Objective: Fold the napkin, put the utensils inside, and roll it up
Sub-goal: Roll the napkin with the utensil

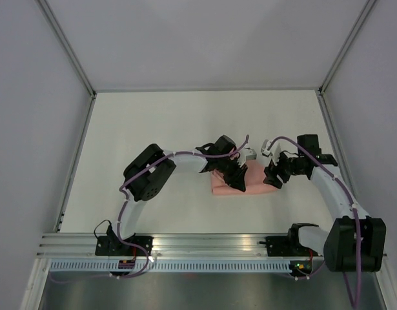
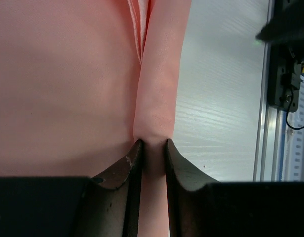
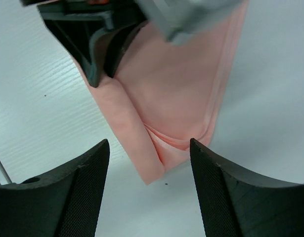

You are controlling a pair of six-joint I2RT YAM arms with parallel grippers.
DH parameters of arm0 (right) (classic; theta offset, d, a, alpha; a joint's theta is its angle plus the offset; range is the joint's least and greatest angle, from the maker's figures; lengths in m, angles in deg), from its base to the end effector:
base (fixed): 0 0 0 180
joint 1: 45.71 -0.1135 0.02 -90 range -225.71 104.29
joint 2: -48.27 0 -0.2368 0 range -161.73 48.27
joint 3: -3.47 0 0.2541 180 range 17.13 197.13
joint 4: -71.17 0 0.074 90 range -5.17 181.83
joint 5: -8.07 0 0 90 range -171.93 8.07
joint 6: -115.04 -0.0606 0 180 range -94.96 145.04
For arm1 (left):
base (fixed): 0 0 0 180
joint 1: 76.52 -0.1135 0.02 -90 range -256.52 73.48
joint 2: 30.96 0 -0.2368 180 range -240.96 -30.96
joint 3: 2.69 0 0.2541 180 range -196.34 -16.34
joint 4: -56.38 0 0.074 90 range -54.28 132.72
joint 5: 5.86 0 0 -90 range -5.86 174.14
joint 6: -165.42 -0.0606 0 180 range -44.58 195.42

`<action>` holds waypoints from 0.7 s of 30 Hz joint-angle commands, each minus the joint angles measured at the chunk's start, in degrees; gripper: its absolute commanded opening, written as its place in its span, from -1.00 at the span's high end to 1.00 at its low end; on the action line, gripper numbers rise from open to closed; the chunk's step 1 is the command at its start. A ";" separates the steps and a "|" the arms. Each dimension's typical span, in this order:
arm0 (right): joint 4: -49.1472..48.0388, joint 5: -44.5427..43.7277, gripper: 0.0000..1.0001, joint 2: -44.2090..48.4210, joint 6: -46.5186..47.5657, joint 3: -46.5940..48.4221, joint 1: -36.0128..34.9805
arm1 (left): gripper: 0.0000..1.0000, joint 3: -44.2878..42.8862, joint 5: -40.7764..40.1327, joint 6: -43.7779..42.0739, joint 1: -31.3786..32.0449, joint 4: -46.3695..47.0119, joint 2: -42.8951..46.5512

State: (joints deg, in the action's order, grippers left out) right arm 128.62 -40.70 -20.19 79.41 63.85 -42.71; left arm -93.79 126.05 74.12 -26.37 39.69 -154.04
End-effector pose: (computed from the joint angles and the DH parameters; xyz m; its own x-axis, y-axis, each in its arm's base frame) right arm 0.2359 0.0276 0.1892 -0.3399 -0.5943 -0.7289 -0.8747 0.4846 0.0128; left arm 0.2531 -0.3664 0.0879 -0.4617 0.5795 -0.6716 0.8647 0.1251 -0.4865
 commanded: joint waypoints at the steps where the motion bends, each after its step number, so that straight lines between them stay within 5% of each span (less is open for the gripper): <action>1: -8.97 -2.28 -0.45 4.56 2.32 -7.14 -5.72 | 0.95 0.56 -1.40 0.69 -1.28 -17.79 -7.68; 14: -29.71 -19.34 -0.49 1.76 -6.47 -17.45 -30.40 | 0.95 -7.71 0.63 4.46 -2.78 -26.32 -12.53; 21: -33.59 -25.06 -0.37 -3.50 -7.70 -18.33 -36.05 | 0.89 -9.65 1.60 5.43 -3.04 -27.38 -12.88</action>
State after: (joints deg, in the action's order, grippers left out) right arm 99.94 -61.42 -21.92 73.18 45.57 -77.64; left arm -105.18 137.09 79.32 -29.40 21.18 -161.65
